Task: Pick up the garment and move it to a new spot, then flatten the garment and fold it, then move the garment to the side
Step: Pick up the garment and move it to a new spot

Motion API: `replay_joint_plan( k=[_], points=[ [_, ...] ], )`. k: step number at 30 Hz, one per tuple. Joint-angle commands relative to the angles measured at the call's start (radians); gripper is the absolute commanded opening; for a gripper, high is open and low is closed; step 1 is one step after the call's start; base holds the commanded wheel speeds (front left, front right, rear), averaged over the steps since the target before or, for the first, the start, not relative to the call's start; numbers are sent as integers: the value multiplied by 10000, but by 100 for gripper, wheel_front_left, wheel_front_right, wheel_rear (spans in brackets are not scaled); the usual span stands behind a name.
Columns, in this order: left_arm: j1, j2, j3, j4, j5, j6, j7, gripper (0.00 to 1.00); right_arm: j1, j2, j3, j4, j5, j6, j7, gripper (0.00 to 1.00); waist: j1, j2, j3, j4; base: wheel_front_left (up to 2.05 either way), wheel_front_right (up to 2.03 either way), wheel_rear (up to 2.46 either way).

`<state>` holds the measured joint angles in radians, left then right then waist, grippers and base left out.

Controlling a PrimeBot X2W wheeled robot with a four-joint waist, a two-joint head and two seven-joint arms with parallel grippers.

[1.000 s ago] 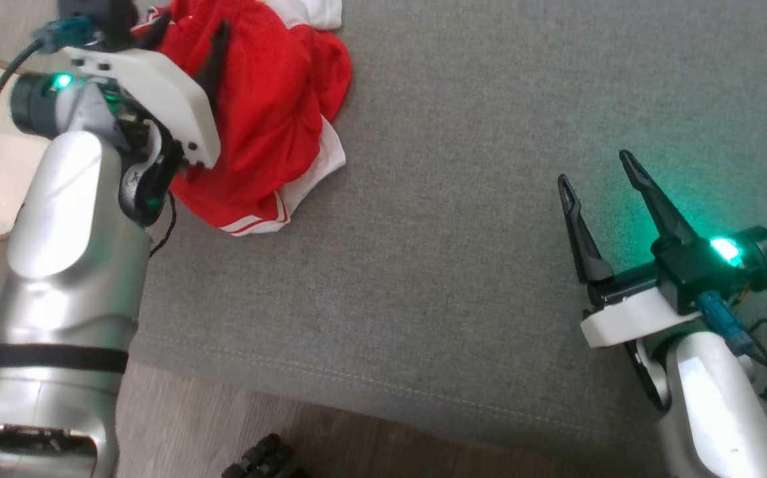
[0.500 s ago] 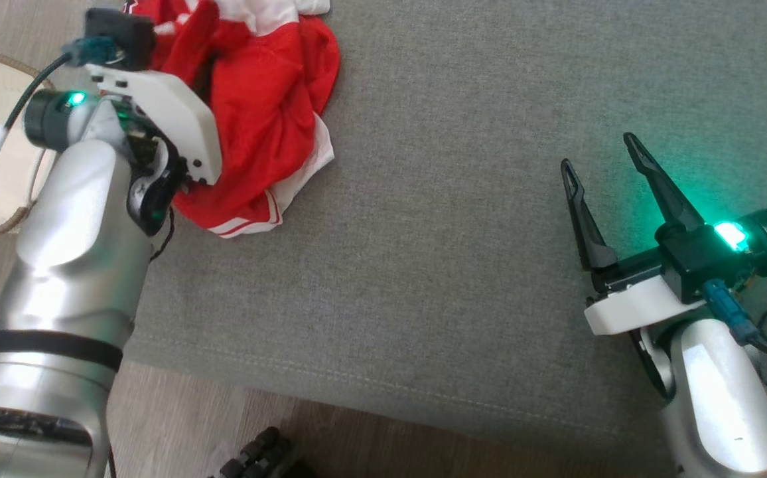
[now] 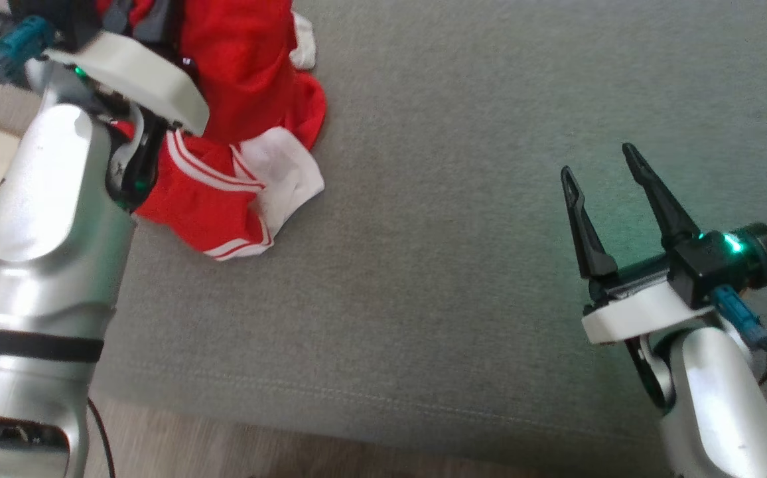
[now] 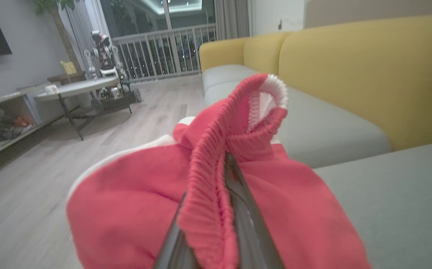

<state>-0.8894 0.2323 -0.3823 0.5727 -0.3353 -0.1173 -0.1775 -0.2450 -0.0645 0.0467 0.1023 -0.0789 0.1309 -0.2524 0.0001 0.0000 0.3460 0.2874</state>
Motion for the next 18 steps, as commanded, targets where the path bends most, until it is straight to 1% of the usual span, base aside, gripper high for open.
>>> replay_joint_plan(
  k=[1,4,8,13,18],
  points=[
    [-274,529,296,-503,65,63,1,0,172,138,257,-316,98,-2,-93,100,-1,0,-411,-344,0,0,0],
    [-168,550,270,-1568,-12,111,236,0,291,140,332,-399,379,-2,-93,100,-1,0,-778,-775,0,0,0],
    [-3,581,216,-2911,-232,109,715,0,352,141,465,-592,787,-2,-93,100,-1,0,-1153,-1670,0,0,0],
    [181,625,36,-4017,-415,111,1362,0,395,142,607,-975,1261,-2,-93,100,-1,0,-1349,-3168,0,0,0],
    [303,501,-298,-4454,-497,95,1676,0,485,142,684,-1304,1605,-2,-93,100,-1,0,-1252,-4816,0,0,0]
  ],
)
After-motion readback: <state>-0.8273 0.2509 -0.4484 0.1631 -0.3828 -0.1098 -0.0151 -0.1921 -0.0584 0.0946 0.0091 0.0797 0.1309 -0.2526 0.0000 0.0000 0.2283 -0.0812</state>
